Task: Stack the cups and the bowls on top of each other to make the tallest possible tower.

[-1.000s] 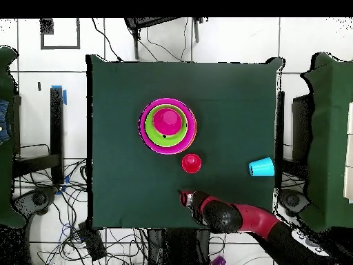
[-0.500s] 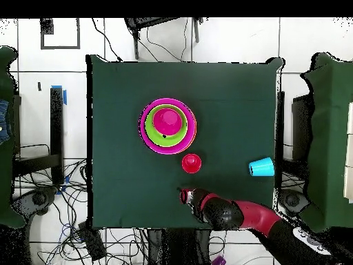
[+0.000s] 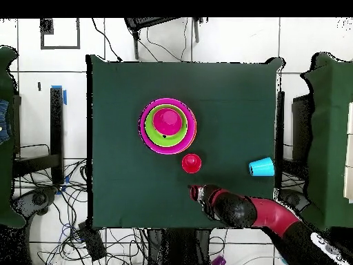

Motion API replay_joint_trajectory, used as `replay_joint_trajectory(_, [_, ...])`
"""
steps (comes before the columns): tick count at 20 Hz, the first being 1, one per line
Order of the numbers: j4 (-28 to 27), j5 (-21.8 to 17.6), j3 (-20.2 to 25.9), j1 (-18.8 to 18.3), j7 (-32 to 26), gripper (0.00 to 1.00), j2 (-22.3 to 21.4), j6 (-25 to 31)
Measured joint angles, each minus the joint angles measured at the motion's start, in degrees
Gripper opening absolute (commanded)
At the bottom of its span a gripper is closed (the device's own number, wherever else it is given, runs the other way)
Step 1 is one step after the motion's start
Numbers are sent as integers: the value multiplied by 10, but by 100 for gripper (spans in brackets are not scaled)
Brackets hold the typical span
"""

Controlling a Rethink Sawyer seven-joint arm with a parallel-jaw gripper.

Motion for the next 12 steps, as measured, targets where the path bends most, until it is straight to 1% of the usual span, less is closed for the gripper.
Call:
replay_joint_trajectory(3, [0, 16, 2, 0, 0, 100, -28, 19])
replay_joint_trajectory(5, [0, 20, 3, 0, 0, 100, -37, 26])
replay_joint_trajectory(6, [0, 27, 5, 1, 0, 100, -50, 37])
replay_joint_trajectory(12, [0, 34, 10, 1, 0, 100, -61, 47])
